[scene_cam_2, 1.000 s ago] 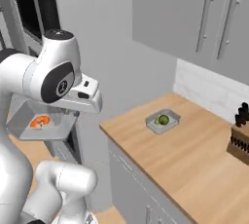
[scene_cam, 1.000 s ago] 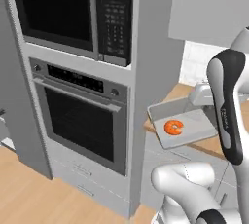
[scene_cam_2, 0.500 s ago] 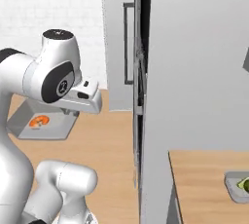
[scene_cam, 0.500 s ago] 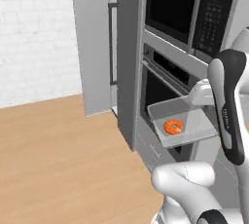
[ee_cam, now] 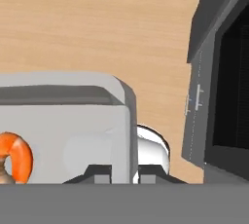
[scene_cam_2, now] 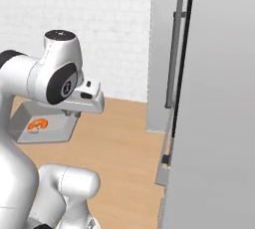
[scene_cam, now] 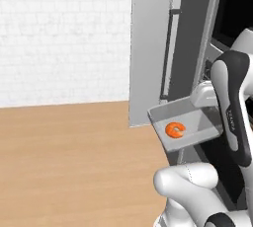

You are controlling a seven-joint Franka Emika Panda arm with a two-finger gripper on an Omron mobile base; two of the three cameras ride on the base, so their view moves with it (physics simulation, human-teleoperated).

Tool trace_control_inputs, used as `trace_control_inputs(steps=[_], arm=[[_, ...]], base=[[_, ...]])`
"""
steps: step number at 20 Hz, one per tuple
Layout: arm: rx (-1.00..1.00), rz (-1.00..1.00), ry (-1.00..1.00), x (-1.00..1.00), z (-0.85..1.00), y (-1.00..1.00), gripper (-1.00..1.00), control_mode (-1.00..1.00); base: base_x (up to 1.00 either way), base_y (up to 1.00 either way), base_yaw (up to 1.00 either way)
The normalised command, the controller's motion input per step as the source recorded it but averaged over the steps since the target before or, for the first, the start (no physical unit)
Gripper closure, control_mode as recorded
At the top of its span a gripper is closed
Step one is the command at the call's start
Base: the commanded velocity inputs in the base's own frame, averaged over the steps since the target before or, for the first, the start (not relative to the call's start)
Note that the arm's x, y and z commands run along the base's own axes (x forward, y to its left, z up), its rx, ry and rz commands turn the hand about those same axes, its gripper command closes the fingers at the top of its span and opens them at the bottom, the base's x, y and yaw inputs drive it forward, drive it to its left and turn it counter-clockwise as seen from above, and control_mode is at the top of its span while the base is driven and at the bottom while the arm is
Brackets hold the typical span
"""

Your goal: Take the meat container that has the shrimp and place it on the second highest rack of the freezer. Then take the vegetable container that has the lemon wedge and lime and place it on the highest rack of the freezer.

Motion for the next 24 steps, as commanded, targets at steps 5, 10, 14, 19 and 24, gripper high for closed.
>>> trace_control_inputs(steps=[5, 10, 14, 19, 24], arm=[[0.00, 0.00, 0.00, 0.00, 0.00, 0.00, 1.00, 1.00], [0.00, 0.00, 0.00, 0.00, 0.00, 0.00, 1.00, 1.00], [0.00, 0.00, 0.00, 0.00, 0.00, 0.00, 1.00, 1.00], [0.00, 0.00, 0.00, 0.00, 0.00, 0.00, 1.00, 1.00], [0.00, 0.00, 0.00, 0.00, 0.00, 0.00, 1.00, 1.00]], base=[[1.00, 0.00, -0.03], [1.00, 0.15, -0.26], [0.89, 0.69, -0.32], [0.43, 0.99, -0.51], [0.45, 0.68, -0.67]])
